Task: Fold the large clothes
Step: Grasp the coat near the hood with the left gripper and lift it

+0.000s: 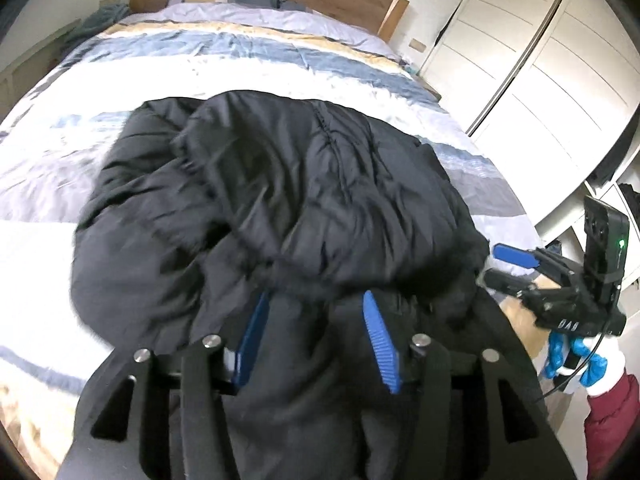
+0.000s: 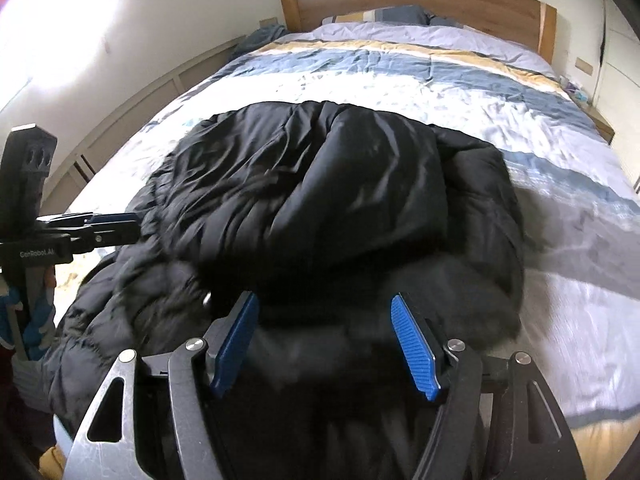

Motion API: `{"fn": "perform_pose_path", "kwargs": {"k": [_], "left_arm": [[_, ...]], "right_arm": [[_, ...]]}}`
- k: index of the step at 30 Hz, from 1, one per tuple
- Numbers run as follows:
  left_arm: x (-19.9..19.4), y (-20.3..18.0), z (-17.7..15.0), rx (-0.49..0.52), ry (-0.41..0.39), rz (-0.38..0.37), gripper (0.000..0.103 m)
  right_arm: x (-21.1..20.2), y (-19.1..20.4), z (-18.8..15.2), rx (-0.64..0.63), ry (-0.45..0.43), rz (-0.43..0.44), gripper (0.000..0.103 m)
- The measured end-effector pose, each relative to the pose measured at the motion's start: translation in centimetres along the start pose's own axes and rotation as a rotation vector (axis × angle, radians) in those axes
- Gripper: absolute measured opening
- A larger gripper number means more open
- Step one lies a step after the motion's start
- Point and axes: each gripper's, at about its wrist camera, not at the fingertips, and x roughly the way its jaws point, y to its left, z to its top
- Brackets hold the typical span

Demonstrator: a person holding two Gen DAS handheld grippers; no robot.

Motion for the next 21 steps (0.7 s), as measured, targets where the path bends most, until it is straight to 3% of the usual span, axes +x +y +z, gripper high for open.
{"fn": "perform_pose_path", "kwargs": {"k": [11,21], "left_arm": [[-8.7,4.8,-9.3,-0.050,0.001,0.075,0.053],[-13.3,11.9,-16.8,-0.210,-0.005,0.150,0.054]], "right_arm": [[-8.8,-1.5,-8.6,0.121,-0.057,-0.050,0.076],[-13.3,-4.6,-16.4,0.233,-0.044,-0.111,0.082]]}}
